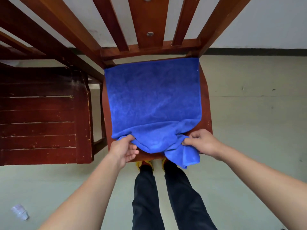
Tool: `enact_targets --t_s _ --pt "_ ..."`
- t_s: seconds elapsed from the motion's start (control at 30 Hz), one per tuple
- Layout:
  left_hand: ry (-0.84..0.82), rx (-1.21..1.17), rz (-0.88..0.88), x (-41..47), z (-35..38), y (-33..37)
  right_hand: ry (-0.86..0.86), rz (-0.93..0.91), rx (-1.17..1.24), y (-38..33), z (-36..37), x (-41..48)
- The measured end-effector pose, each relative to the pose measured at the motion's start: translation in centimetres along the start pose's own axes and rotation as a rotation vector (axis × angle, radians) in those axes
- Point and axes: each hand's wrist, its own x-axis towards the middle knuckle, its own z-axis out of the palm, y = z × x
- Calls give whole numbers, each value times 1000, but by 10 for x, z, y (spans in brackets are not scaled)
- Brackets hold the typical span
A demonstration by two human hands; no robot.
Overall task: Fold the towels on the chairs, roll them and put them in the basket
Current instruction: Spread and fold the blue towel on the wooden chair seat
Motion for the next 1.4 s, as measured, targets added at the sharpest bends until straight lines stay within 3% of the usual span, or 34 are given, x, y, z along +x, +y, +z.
enact_targets --t_s 0.2,0.3,0.43,0.57,0.63,0.8,0.87,0.97,1.03,1.1,1.2,1.3,1.4 --pt "-37 -164 192 -12 -4 78 173 32 357 -69 -32 18" --pt "73 -134 307 -13 0 93 266 51 396 -79 -39 37" --pt "278 298 651 -5 19 73 567 -120 185 -63 -43 51" --pt "158 711 901 3 47 48 527 -207 145 -53 -40 54" --pt "184 794 911 7 54 48 511 -121 208 -53 -41 61" --pt "386 564 828 8 38 66 593 -12 414 -57 -55 66" --pt "504 488 784 8 24 75 697 -39 420 -53 -62 61" --pt "549 487 700 8 8 85 762 -21 304 -37 -68 47" --pt "543 636 722 6 8 86 729 -8 238 -23 -67 42" --pt "531 734 899 4 18 86 650 4 184 -11 -63 42" --pt "345 723 1134 0 53 100 549 6 102 1 -61 46" --pt "172 621 921 7 84 126 483 -35 76 8 -60 49" --pt "148 611 663 12 95 142 466 -82 55 9 -61 49"
